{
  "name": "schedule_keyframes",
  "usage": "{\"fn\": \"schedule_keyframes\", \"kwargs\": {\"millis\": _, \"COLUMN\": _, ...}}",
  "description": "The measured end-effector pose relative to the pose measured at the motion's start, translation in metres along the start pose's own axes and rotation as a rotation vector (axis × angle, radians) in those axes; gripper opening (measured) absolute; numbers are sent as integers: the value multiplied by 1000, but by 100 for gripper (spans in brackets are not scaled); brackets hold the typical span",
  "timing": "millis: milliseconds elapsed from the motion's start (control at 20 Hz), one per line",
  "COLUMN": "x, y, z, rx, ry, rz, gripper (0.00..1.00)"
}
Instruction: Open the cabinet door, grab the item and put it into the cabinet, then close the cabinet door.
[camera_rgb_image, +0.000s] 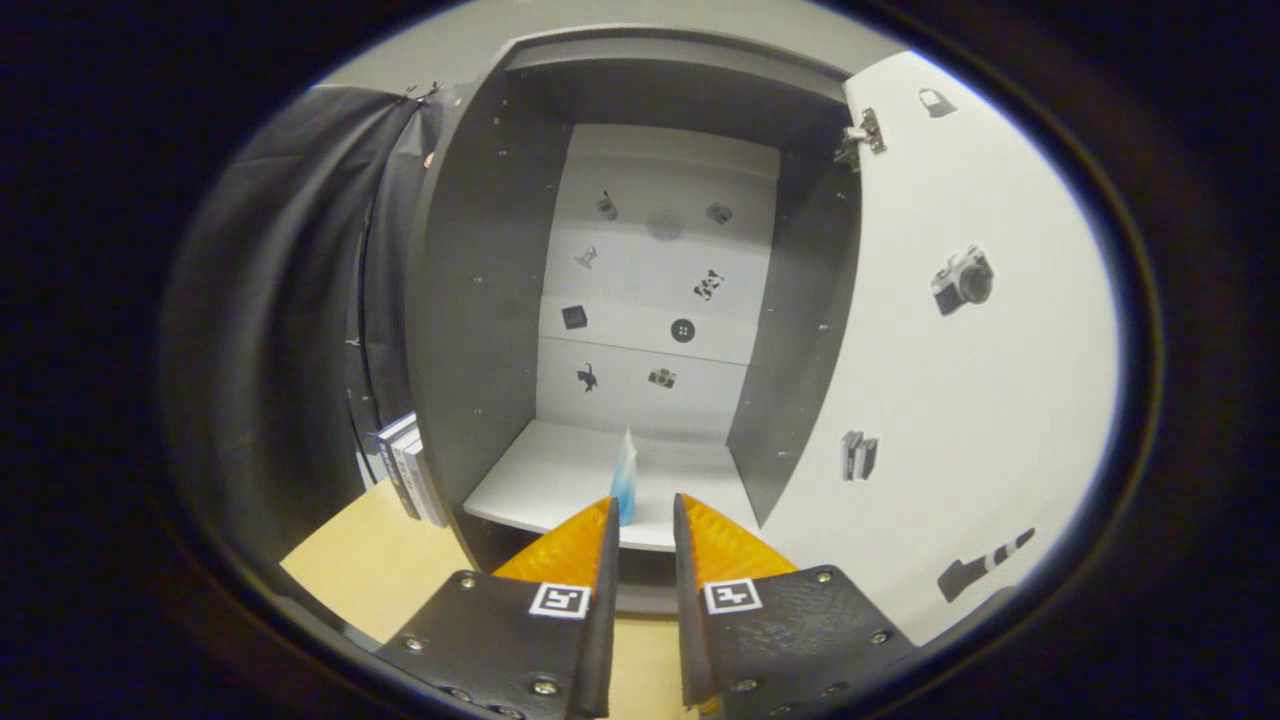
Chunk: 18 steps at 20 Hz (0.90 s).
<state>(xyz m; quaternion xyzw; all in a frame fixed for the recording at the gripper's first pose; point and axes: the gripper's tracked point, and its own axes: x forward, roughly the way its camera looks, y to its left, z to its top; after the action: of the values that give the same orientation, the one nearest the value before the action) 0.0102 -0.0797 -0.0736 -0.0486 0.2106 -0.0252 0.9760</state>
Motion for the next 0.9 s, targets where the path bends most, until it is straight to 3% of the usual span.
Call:
{"fn": "schedule_keyframes", "kwargs": {"millis": 250, "x": -36, "y": -12, "z": 5, "rx": 41, "ry": -46, "rz": -58, "gripper": 27}}
{"fn": "schedule_keyframes", "kwargs": {"millis": 350, "x": -53, "y": -25, "z": 6, "rx": 62, "ry": -60, "rz": -100, "gripper": 34}}
{"fn": "schedule_keyframes", "kwargs": {"millis": 550, "x": -89, "y": -43, "z": 5, "rx": 116, "ry": -78, "rz": -170, "gripper": 36}}
{"fn": "schedule_keyframes", "kwargs": {"millis": 900, "x": -162, "y": -72, "z": -8, "rx": 179, "ry": -84, "rz": -301, "gripper": 37}}
